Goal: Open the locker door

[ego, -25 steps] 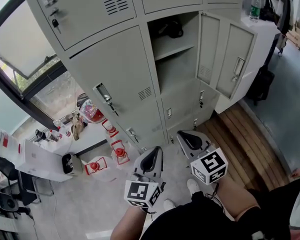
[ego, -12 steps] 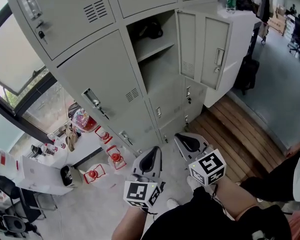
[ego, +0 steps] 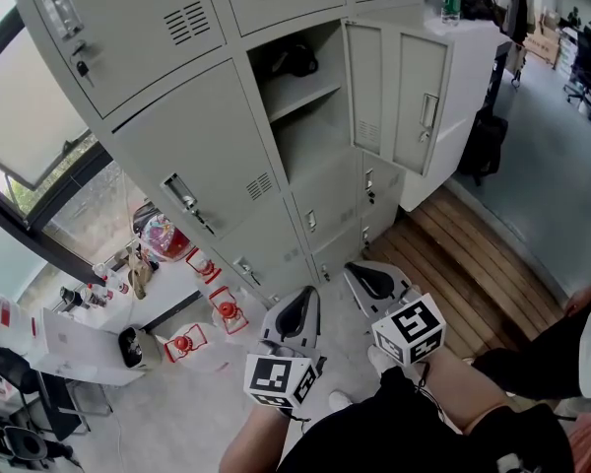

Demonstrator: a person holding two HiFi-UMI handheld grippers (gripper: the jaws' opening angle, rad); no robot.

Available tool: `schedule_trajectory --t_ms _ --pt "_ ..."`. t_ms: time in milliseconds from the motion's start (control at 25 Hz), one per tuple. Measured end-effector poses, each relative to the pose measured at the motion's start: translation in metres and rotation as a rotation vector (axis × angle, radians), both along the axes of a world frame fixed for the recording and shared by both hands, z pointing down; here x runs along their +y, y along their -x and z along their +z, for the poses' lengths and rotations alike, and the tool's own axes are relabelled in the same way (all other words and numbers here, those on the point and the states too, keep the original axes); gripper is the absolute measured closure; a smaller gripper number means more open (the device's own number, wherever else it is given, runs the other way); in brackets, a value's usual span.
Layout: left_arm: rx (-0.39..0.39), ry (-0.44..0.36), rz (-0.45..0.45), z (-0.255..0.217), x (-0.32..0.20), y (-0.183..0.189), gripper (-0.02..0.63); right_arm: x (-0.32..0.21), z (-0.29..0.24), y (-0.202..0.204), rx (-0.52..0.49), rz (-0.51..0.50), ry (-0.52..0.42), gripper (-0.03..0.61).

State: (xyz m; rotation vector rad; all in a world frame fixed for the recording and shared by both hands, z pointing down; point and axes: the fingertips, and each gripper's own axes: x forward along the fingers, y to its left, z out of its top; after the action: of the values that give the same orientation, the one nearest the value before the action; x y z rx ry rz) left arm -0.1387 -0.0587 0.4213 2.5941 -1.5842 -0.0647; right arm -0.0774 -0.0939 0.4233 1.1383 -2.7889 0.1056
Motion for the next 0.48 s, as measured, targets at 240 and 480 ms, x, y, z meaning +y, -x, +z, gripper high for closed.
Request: schedule_trajectory --t_ms 240,480 --pt "0.002 -0.003 -0.001 -0.0014 -0.0006 0.0026 0.597 0.0004 -0.0004 0.0035 0.002 -0.004 0.000 0.525" --pt "0.003 0.001 0.000 -0.0002 -0.0020 0.0043 0.597 -0.0015 0.0004 0.0051 0.008 -0.005 0.001 0.525"
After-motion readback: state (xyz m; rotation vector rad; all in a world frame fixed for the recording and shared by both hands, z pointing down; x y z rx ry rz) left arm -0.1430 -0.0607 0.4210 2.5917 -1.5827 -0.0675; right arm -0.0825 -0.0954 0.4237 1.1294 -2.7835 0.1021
